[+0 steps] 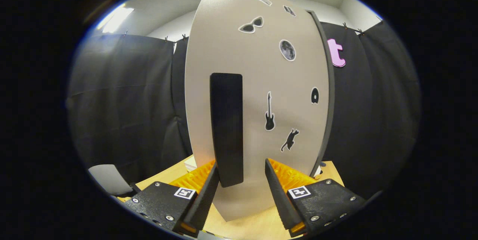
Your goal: Open the shoe cabinet door, grab the shoes and put them into the shoe cabinet, then close the shoe cabinet door.
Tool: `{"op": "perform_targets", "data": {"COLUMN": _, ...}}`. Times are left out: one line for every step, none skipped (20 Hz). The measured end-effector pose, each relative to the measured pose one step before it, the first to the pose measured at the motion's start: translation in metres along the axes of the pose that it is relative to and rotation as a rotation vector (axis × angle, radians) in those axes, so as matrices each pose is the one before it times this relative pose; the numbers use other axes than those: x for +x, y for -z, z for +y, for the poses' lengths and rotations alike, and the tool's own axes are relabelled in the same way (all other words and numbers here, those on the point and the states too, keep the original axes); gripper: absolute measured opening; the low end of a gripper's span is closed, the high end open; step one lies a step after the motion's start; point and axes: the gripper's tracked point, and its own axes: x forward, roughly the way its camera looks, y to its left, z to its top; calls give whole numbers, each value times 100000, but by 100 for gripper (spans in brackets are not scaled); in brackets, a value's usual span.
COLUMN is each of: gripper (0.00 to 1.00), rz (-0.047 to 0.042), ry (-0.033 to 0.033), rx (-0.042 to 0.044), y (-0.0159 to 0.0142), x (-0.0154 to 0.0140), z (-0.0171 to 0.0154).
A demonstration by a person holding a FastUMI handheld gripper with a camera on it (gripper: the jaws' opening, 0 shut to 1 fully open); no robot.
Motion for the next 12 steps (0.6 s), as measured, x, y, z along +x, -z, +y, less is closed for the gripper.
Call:
{"op": "perform_targets", "data": {"gripper": 77, "rz": -488, "ry": 601, "rx": -981, "y": -329, "x": 1193, "z": 554}}
{"op": "perform_targets", "data": {"gripper": 79, "rz": 31, "ry": 423, "rx": -238, "y": -232, "x": 1365, "z": 621}}
{"op": "perform_targets", "data": {"gripper": 79, "rz": -385, "ry": 545, "rx": 400, "y": -140, "x": 1211, "z": 668}}
{"op": "perform_targets", "data": {"gripper": 80, "rz": 269, "ry": 356, "rx": 60, "y": 52, "x": 1063, "z": 481}}
{"op": "perform_targets", "data": {"gripper": 80, "rz": -276, "ry": 549, "rx": 299, "y": -121, "x": 965, "z": 635}}
{"op": "perform_targets", "data": {"gripper": 81, "rz": 81, "ry": 825, "rx": 300, "y": -132, "x": 906, "z": 423}}
{"op": "perform_targets", "data": {"gripper": 81, "rz": -86, "ry": 833, "rx": 32, "y": -276, "x": 893, "z": 163}}
{"op": "perform_targets", "data": {"gripper": 82, "rz": -71, "ry": 989, "rx": -57, "y": -301, "x": 972, "z": 218}}
{"op": "perform_targets", "data": {"gripper": 82, "rz": 427, "ry": 1169, "rx": 333, "y": -1, "x": 912, "z": 179}}
{"op": "perform_targets", "data": {"gripper": 82, "rz": -61, "ry": 1432, "rx": 451, "y": -158, "x": 742, "z": 268}}
{"op": "perform_targets", "data": {"gripper": 82, "rz": 17, "ry": 1672, "rx": 230, "y": -87, "x": 708, "z": 280}}
{"op": "perform_targets", "data": {"gripper": 83, "rz": -461, "ry": 1826, "rx": 427, "y": -208, "x": 821, "z": 303}}
